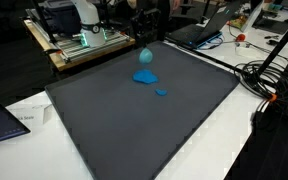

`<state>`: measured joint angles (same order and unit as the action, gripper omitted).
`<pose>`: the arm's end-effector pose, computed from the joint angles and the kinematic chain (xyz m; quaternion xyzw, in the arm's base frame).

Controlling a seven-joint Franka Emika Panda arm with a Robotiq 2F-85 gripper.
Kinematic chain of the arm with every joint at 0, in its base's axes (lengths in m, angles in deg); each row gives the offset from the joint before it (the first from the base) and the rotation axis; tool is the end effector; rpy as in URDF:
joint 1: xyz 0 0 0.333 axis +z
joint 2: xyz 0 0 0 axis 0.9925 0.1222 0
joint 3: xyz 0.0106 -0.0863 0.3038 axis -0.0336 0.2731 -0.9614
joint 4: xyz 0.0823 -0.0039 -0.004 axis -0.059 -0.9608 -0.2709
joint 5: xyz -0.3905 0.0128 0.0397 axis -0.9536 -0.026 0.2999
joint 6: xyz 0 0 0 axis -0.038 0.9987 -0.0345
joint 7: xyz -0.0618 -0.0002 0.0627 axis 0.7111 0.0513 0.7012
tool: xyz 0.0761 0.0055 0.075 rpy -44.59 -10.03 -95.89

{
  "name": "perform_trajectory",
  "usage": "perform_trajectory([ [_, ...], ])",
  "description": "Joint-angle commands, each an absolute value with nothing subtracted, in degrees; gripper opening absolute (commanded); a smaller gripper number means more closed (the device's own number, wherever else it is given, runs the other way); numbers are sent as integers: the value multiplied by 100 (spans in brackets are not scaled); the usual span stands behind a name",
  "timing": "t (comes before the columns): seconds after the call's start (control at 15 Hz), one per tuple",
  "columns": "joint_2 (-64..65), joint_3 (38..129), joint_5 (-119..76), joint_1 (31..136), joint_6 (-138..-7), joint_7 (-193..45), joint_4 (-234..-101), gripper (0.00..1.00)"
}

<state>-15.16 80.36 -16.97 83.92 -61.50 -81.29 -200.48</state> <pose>0.5267 0.0052 0.3738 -0.9994 -0.0190 0.0263 0.0120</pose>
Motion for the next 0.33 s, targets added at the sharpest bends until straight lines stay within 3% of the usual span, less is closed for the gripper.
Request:
perform_trajectory([
  [0.0, -1847, 7974, -1964, 8399, -5694, -8053, -20049, 21],
  [0.27, -2032, 7939, -1912, 8420, -5407, -8573, -20037, 21],
])
